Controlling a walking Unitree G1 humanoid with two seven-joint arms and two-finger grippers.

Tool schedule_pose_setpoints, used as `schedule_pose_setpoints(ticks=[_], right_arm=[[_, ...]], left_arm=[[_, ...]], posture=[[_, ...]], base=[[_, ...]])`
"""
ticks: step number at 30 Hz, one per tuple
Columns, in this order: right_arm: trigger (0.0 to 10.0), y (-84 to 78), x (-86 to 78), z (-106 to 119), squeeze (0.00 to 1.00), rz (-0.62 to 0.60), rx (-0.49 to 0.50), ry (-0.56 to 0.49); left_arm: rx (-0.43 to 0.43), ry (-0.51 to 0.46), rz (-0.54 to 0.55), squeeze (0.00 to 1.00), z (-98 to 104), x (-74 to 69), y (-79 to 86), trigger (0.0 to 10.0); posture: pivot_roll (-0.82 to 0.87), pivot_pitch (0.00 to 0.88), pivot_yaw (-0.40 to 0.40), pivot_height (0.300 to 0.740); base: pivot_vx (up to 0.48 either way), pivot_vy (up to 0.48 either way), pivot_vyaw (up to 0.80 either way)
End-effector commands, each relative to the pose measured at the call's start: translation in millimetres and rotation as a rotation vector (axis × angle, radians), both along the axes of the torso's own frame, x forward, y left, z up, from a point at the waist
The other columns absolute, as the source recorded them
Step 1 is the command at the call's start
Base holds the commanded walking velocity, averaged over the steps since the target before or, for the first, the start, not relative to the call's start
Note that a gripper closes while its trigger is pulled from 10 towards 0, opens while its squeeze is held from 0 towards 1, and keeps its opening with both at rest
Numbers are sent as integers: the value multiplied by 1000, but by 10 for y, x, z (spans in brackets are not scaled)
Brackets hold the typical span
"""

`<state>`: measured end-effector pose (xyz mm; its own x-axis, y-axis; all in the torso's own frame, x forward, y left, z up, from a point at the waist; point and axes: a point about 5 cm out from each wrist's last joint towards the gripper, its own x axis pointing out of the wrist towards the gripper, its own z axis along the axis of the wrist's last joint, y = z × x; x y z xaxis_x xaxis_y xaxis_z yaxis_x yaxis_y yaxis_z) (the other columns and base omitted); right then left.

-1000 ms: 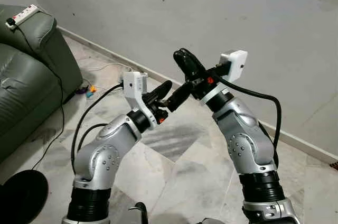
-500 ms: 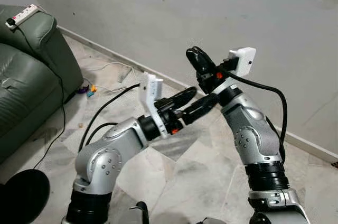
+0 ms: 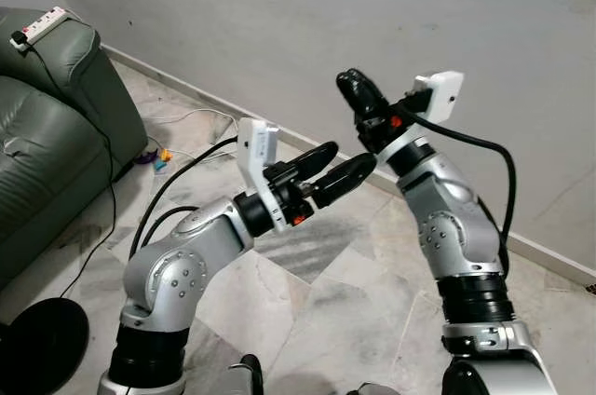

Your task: Hang keys on a hook

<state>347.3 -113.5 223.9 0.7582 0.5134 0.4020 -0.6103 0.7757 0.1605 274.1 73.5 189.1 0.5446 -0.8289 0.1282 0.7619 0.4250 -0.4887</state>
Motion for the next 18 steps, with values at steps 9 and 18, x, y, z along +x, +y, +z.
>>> schedule_pose_setpoints(ticks=[9, 18], right_arm=[[10000, 15, -16, 70, 0, 46, -5, -42], [10000, -53, -75, 131, 0, 113, 32, -57]], left_arm=[[13, -39, 77, 0, 49, 85, 165, 10000], [-16, -44, 80, 0, 94, 268, 182, 10000]], posture=[[-41, 213, 38, 740], [-53, 218, 45, 740]], base=[[0, 0, 0], [0, 0, 0]])
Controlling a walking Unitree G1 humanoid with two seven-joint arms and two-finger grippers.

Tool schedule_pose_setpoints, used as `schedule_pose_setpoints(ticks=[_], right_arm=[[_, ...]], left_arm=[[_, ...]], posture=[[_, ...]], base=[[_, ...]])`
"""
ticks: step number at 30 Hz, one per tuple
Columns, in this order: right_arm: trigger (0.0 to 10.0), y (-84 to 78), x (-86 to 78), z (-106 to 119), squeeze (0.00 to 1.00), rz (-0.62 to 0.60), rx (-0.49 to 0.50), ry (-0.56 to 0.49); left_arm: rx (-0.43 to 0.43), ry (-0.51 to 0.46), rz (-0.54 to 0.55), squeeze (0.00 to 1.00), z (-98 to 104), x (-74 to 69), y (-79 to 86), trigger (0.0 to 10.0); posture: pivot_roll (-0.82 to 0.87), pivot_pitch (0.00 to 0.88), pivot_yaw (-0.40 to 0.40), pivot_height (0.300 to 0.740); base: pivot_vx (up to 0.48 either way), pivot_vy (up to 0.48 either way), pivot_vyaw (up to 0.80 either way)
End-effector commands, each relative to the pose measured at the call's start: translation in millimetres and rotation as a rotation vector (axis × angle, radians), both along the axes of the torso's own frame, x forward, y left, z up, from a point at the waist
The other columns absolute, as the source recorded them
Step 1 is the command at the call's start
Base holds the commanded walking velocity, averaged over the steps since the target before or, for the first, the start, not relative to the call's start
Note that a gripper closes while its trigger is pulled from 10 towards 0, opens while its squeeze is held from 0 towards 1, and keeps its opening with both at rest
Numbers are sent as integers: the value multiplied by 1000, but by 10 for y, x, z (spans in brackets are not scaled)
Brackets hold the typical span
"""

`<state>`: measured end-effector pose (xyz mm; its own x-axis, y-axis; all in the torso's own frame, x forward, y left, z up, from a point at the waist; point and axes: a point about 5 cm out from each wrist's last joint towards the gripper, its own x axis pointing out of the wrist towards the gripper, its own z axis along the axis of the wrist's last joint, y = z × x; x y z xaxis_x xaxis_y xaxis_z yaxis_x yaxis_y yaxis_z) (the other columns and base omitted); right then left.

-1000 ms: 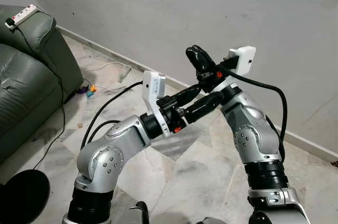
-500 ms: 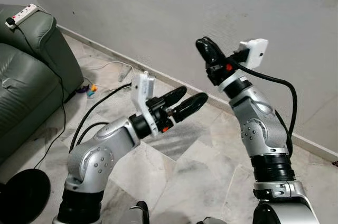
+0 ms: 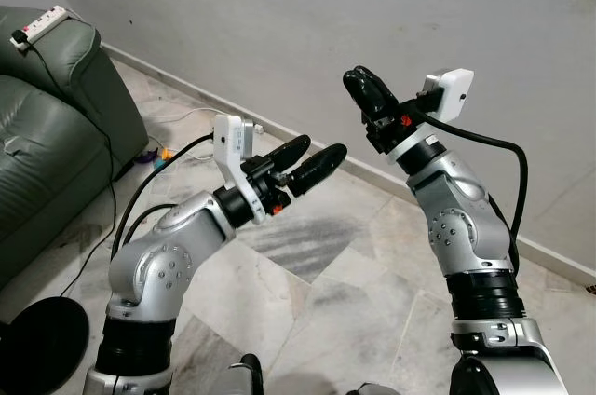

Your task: Hang keys on a hook

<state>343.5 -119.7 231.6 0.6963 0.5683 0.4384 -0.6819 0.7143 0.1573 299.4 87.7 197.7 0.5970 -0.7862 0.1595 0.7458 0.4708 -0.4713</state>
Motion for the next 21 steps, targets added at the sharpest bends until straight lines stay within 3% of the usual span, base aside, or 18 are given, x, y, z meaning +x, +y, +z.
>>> schedule_pose_setpoints(ticks=[1, 9, 15, 21], right_arm=[[10000, 5, -53, 69, 0, 36, 22, -27], [10000, 71, -198, 97, 0, 157, 44, -21], [10000, 82, -246, -33, 0, 159, 30, 18], [10000, 101, -243, -55, 0, 142, 31, 28]], left_arm=[[-8, -7, 9, 0, 4, 36, 39, 10000], [-62, -5, -11, 0, 57, 153, -36, 10000], [-122, -6, -61, 0, 162, 141, -121, 10000], [-126, 8, -100, 0, 139, 85, -175, 10000]], posture=[[-54, 219, 46, 740], [-64, 225, 46, 740], [-66, 227, 50, 740], [-66, 228, 54, 740]], base=[[0, 0, 0], [0, 0, 0], [0, 0, 0], [0, 0, 0]])
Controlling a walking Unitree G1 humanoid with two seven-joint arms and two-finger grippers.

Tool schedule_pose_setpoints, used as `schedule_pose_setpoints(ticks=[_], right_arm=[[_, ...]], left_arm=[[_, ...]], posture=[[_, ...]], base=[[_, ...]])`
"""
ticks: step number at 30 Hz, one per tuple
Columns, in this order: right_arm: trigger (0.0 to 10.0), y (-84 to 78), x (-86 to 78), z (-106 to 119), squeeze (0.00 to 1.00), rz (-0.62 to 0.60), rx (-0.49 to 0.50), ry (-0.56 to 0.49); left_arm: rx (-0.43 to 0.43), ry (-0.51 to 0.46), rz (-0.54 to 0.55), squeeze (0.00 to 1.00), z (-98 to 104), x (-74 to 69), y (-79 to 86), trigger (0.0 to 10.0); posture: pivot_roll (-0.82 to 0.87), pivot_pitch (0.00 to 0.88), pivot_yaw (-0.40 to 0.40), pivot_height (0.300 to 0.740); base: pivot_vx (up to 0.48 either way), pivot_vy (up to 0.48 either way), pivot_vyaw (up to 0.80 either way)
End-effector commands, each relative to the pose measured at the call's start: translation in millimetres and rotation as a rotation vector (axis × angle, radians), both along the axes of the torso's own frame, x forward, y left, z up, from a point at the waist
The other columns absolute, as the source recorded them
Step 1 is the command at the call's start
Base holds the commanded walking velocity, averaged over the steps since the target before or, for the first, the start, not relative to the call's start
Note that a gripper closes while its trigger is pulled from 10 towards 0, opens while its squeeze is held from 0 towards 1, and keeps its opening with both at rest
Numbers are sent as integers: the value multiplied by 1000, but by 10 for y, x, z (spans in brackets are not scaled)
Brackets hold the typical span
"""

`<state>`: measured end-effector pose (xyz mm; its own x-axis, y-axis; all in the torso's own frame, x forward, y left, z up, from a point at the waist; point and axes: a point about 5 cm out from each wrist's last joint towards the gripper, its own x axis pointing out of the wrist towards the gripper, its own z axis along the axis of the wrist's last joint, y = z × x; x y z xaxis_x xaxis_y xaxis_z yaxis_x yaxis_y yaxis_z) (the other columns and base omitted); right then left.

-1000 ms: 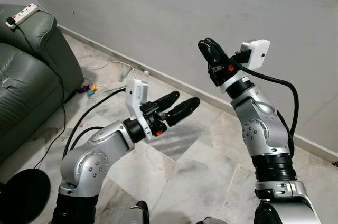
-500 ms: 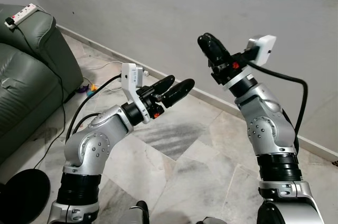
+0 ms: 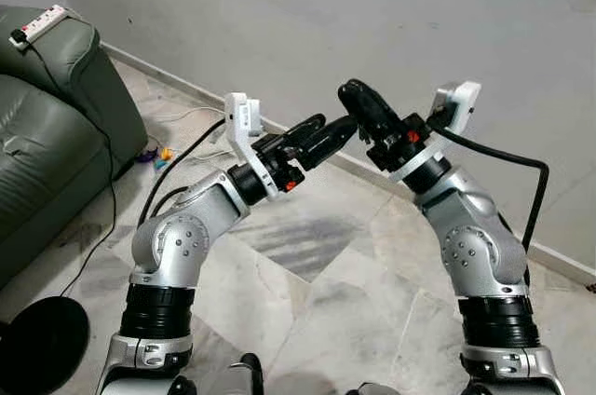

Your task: Hang keys on a hook

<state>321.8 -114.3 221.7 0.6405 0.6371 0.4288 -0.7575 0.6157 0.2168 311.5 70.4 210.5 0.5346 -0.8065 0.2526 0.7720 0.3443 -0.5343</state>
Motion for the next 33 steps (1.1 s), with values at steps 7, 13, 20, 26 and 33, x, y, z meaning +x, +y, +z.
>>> schedule_pose_setpoints(ticks=[7, 13, 20, 26, 33], right_arm=[[10000, 133, -42, 74, 0, 36, 13, -26], [10000, 145, -52, 99, 0, 45, 16, -33], [10000, 133, -52, 150, 0, 47, 22, -46], [10000, 111, -41, 259, 0, 75, 102, -35], [10000, 105, -67, 283, 0, 119, 179, 6]], left_arm=[[-40, 21, -20, 0, -8, -32, -24, 863], [-45, 28, -30, 0, -2, -33, -31, 0], [-34, 45, -66, 0, -36, -69, -62, 314], [3, 46, -104, 0, -71, -108, -83, 10000], [-6, 41, -96, 0, -48, -93, -56, 10000]], posture=[[-65, 228, 52, 740], [-68, 230, 51, 740], [-71, 231, 53, 740], [-70, 231, 51, 740], [-69, 231, 48, 740]], base=[[0, 0, 0], [0, 0, 0], [0, 0, 0], [0, 0, 0], [0, 0, 0]])
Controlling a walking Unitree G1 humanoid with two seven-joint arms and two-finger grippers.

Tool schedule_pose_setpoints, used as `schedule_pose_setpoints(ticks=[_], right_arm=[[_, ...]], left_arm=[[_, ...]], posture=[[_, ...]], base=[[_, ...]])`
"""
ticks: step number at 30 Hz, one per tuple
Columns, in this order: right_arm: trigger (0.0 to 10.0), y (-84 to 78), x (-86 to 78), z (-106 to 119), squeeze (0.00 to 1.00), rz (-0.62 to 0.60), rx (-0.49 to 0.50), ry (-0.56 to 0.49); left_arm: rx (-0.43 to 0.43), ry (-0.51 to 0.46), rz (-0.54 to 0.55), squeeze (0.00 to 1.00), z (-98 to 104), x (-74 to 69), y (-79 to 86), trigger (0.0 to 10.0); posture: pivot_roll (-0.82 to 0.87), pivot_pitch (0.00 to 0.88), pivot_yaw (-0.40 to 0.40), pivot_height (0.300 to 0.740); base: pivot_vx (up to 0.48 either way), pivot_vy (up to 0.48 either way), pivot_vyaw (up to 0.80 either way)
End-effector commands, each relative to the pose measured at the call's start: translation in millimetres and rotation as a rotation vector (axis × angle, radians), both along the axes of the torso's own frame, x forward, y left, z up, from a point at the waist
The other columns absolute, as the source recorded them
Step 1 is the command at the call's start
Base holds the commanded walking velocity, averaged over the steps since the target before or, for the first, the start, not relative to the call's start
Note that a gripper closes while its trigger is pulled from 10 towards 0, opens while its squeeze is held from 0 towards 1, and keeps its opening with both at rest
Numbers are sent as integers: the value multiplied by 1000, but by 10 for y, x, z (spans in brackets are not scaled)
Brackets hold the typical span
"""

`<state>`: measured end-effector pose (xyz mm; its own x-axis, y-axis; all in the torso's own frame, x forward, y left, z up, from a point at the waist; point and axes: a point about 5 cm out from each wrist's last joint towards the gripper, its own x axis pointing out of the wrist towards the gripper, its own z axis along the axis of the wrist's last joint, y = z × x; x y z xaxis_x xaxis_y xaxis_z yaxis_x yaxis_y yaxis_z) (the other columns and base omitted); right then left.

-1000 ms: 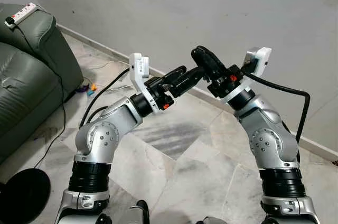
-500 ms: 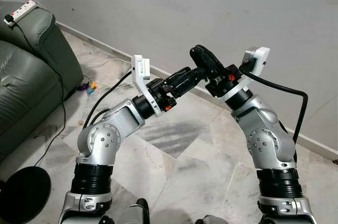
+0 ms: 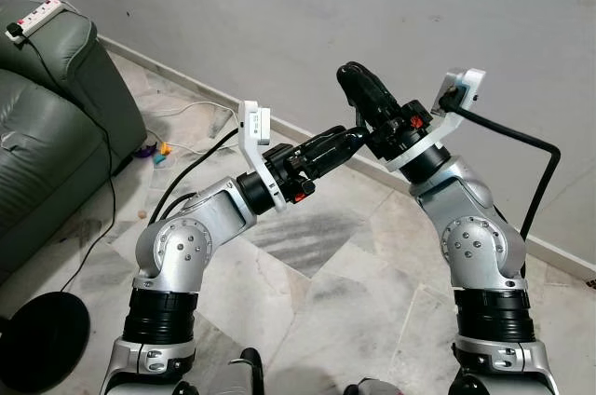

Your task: Hang keys on a hook

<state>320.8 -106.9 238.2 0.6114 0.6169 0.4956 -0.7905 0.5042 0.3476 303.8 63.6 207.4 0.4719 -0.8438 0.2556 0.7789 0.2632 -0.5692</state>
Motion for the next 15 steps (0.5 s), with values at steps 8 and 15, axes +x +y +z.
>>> schedule_pose_setpoints(ticks=[8, 15], right_arm=[[10000, 45, -148, -2, 0, 117, 42, 3], [10000, 97, -156, -66, 0, 118, 31, 24]], left_arm=[[-8, -3, -25, 0, 33, -28, 13, 10000], [-85, 5, -43, 0, 123, -33, -8, 8353]], posture=[[-71, 234, 47, 740], [-71, 233, 50, 740]], base=[[0, 0, 0], [0, 0, 0]])
